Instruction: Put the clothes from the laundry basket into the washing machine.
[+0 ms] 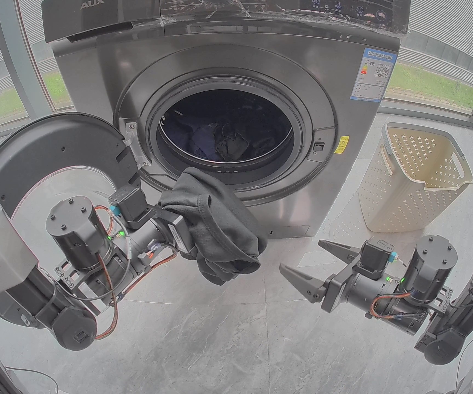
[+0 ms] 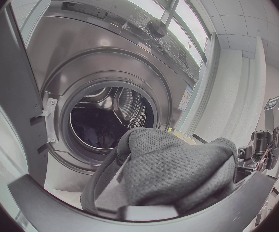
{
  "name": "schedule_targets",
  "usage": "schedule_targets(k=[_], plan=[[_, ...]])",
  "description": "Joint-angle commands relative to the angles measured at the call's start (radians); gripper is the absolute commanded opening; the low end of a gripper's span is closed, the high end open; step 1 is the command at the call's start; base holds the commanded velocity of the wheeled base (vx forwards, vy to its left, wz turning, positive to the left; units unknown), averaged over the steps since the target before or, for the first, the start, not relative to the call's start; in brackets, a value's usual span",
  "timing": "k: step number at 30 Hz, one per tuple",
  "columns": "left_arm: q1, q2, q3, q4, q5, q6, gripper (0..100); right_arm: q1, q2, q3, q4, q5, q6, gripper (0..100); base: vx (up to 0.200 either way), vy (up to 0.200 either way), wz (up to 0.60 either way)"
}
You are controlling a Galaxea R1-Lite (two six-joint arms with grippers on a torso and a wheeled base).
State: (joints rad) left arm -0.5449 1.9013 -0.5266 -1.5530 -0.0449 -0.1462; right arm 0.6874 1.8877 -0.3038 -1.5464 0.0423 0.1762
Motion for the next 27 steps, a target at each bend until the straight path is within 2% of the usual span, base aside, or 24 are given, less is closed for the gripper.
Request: schedule_targets(k=[1, 2, 7, 9, 15, 19, 27], plan=[[0.013, -0.050, 0.048, -0.006, -0.004, 0.002, 0, -0.043, 0.007, -0.026, 0.002, -0.029, 0.005, 100, 0.000, 0.000, 0.00], [0.017, -0.056, 0.062, -0.006, -0.007, 0.011, 0, -0.051, 0.013, -0.037, 0.002, -0.036, 0.006, 100, 0.000, 0.000, 0.00], [0.017, -0.045, 0.120, -0.006, -0.009, 0.120, 0, -0.069, 0.007, -0.047, 0.003, -0.039, 0.006, 100, 0.000, 0.000, 0.00], [0.010, -0.030, 0.120, -0.007, 0.000, 0.132, 0, -0.069, 0.005, -0.043, 0.002, -0.039, 0.006, 100, 0.000, 0.000, 0.00], [0.000, -0.048, 0.117, -0.009, -0.009, 0.106, 0, -0.069, 0.005, -0.038, 0.003, -0.041, 0.005, 100, 0.000, 0.000, 0.00], [-0.003, -0.041, 0.115, -0.009, -0.010, 0.079, 0, -0.068, 0.005, -0.038, 0.003, -0.041, 0.005, 100, 0.200, 0.000, 0.00], [-0.015, -0.030, 0.122, -0.009, -0.009, 0.077, 0, -0.063, 0.001, -0.035, 0.003, -0.042, 0.005, 100, 0.200, 0.000, 0.00]])
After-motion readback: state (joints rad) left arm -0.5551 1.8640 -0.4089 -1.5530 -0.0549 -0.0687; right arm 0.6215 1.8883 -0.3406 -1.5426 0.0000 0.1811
